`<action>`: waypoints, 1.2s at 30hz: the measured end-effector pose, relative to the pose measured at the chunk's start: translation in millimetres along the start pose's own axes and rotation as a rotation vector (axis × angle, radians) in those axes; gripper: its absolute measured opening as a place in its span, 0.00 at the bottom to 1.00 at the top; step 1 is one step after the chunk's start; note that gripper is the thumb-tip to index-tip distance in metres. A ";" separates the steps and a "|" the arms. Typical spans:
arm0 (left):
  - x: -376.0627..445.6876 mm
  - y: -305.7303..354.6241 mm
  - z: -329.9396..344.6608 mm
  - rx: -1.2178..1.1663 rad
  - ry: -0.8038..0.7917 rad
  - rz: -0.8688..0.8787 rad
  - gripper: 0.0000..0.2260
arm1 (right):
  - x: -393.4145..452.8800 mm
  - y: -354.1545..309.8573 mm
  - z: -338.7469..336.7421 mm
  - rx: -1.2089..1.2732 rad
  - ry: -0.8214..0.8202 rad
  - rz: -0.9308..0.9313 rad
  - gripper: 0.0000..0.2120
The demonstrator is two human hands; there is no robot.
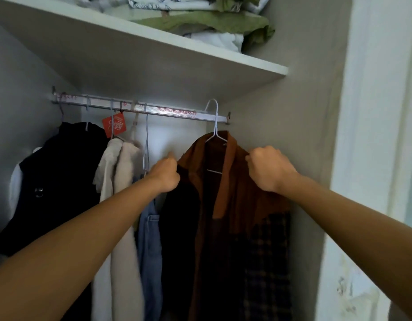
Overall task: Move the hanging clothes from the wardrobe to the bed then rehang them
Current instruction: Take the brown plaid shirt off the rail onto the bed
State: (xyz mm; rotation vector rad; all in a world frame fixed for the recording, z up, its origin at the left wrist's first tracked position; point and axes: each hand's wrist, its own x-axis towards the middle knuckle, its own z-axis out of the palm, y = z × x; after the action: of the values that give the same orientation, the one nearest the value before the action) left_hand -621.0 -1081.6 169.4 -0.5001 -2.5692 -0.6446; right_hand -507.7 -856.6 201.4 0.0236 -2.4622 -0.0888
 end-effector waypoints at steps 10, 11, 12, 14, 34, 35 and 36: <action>-7.1 -0.9 8.4 -0.131 -0.082 0.047 0.32 | -88.6 7.9 -51.0 -0.211 0.115 -0.075 0.11; -7.6 -1.3 9.3 -0.158 -0.086 0.096 0.32 | -98.7 8.1 -55.6 -0.227 0.115 -0.068 0.11; -9.2 -0.2 9.8 -0.178 -0.088 0.159 0.32 | -109.2 7.2 -59.8 -0.233 0.111 -0.055 0.11; -14.7 5.7 12.5 -0.229 -0.071 0.302 0.28 | -131.6 3.9 -65.8 -0.235 0.101 -0.022 0.12; -200.1 201.9 17.3 -0.740 -0.344 0.869 0.11 | -394.5 13.4 -194.0 -0.075 0.019 0.654 0.14; -214.3 216.1 18.3 -0.755 -0.366 0.896 0.11 | -410.5 12.7 -204.6 -0.077 0.031 0.681 0.14; -228.9 230.3 19.3 -0.772 -0.385 0.924 0.11 | -426.3 11.3 -215.4 -0.089 0.036 0.705 0.14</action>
State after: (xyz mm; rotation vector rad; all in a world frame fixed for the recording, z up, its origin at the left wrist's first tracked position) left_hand -334.6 -934.9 122.1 -2.0419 -1.9150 -1.2073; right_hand -40.5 -840.9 102.7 -0.8607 -2.2877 0.1094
